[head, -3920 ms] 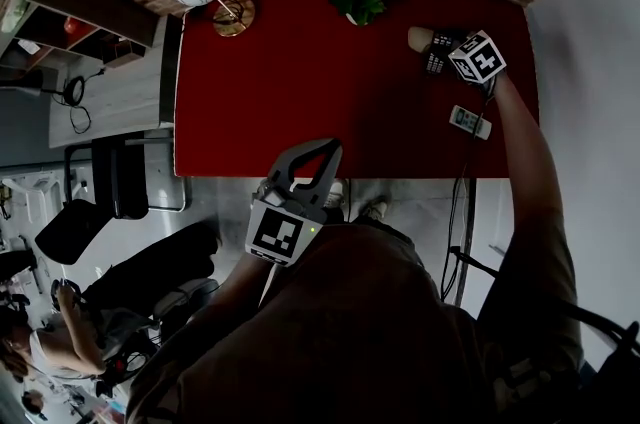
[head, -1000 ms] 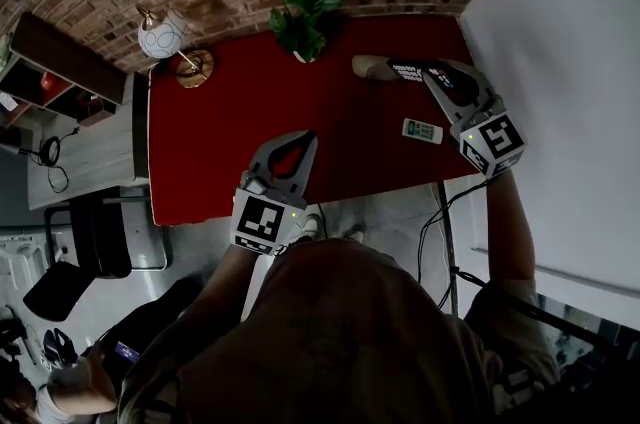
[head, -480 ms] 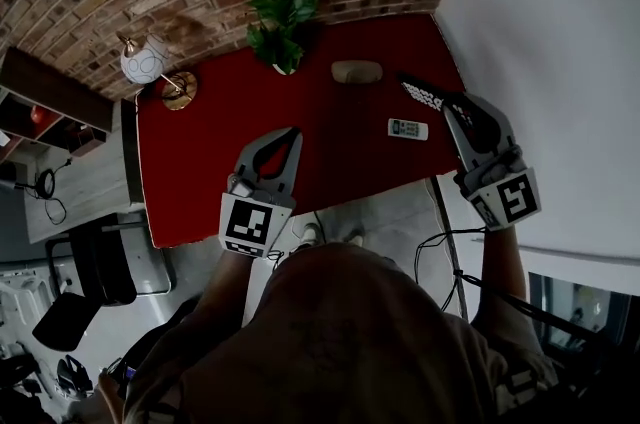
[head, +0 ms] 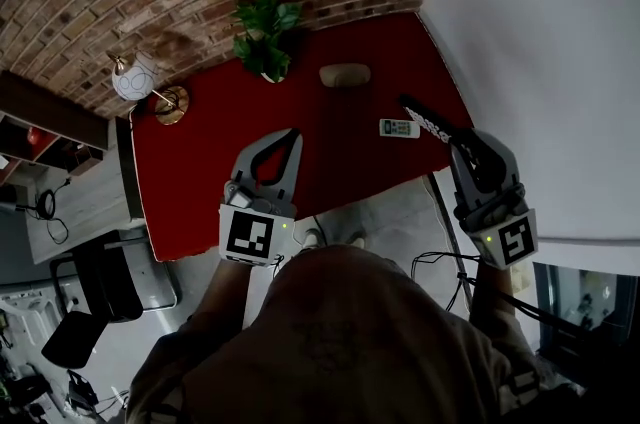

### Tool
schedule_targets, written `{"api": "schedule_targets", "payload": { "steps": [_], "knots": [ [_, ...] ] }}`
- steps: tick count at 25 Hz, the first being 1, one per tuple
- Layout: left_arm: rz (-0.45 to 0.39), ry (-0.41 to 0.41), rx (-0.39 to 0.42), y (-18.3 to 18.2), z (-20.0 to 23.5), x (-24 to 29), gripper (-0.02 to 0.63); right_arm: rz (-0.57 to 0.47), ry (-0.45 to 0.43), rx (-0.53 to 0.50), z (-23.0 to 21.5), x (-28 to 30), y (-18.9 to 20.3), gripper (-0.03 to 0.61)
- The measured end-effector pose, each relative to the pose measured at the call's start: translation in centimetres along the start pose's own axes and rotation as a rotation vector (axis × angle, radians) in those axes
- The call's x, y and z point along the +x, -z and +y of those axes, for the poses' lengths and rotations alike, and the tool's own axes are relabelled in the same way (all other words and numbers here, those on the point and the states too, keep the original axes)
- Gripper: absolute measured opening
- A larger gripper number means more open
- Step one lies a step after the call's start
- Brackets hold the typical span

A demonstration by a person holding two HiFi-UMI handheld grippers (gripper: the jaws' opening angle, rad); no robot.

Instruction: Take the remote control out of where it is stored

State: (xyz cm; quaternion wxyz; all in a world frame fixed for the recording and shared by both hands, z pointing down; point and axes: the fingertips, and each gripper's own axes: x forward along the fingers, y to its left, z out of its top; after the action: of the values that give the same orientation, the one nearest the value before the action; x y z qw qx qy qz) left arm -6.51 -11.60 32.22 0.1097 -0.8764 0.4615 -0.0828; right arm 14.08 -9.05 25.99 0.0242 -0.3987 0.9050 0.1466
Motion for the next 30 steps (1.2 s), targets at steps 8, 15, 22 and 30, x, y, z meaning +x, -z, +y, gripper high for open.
{"api": "schedule_targets", "payload": {
  "steps": [8,15,22,30],
  "knots": [
    [-0.003,-0.013,-0.018,-0.3,0.6,-0.2,0.011,-0.023,0.009,0.043,1.7,-1.0,-0.1,0.095],
    [0.012,-0.021,-0.018,0.1,0.9,-0.5,0.011,-0.035,0.019,0.047,2.0,-2.1,-1.2,0.095],
    [0.022,-0.010,-0.025,0.3,0.7,-0.3,0.011,-0.025,0.035,0.040,1.9,-3.0,-1.3,0.095],
    [0.004,0.007,-0.025,-0.2,0.0,0.0,0.011,-0.022,0.071,0.063,1.2,-2.5,-1.4,0.095]
  ]
}}
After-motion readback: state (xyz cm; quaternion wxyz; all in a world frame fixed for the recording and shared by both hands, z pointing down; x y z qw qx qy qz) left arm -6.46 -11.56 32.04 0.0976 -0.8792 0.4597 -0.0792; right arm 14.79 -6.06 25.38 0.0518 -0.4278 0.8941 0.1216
